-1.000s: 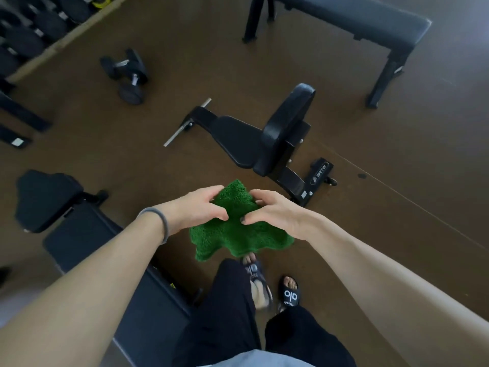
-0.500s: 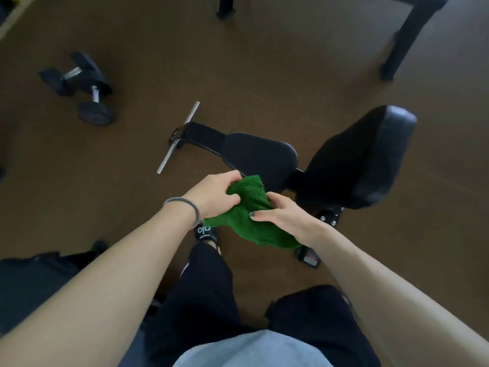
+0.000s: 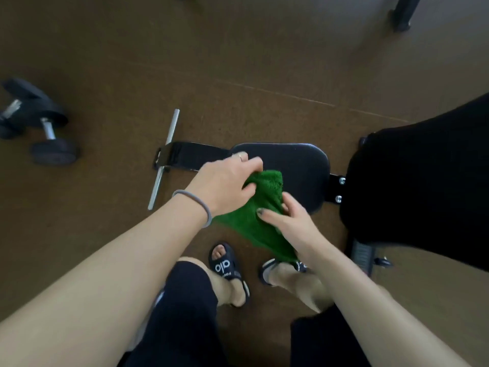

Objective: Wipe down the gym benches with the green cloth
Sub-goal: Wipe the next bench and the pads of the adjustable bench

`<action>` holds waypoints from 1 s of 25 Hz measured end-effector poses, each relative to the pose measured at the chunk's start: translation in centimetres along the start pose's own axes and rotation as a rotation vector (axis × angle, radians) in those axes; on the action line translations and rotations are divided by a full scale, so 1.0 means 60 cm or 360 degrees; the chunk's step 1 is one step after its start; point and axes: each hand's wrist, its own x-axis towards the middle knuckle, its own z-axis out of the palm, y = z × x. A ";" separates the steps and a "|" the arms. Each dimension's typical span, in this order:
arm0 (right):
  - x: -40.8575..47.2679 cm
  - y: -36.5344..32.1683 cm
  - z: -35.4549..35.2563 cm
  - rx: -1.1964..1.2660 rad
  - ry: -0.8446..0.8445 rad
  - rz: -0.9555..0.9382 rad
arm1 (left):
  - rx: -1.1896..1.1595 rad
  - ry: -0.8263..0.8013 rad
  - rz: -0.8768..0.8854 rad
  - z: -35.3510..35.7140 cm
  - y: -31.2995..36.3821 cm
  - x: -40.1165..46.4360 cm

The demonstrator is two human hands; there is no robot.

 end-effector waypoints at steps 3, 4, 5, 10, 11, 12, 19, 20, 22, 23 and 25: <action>0.141 0.050 -0.041 -0.0758 0.0329 -0.0185 | 0.0297 0.0210 -0.0036 0.102 -0.037 0.111; 0.187 0.075 -0.059 -0.1146 0.0521 -0.0236 | 0.0397 0.0148 -0.0104 0.144 -0.046 0.147; 0.226 0.098 -0.077 -0.1423 0.0742 -0.0309 | 0.0446 0.0075 -0.0142 0.193 -0.052 0.176; 0.369 0.186 -0.146 -0.1738 0.1277 -0.0643 | 0.0462 0.0187 -0.0043 0.399 -0.070 0.250; 0.383 0.191 -0.150 -0.1776 0.1314 -0.0690 | 0.0483 0.0245 -0.0027 0.411 -0.074 0.255; 0.393 0.194 -0.153 -0.1782 0.1346 -0.0723 | 0.0523 0.0285 0.0003 0.416 -0.078 0.261; 0.377 0.210 -0.177 -0.1508 0.1501 -0.0456 | 0.0524 0.0240 0.0137 0.370 -0.068 0.340; 0.374 0.212 -0.177 -0.1468 0.1505 -0.0451 | 0.0553 0.0268 0.0190 0.378 -0.065 0.325; 0.374 0.213 -0.173 -0.1410 0.1548 -0.0496 | 0.0625 0.0300 0.0271 0.406 -0.062 0.276; 0.376 0.212 -0.170 -0.1408 0.1583 -0.0508 | 0.0635 0.0283 0.0296 0.416 -0.064 0.266; 0.382 0.212 -0.168 -0.1407 0.1645 -0.0509 | 0.0622 0.0241 0.0312 0.414 -0.062 0.287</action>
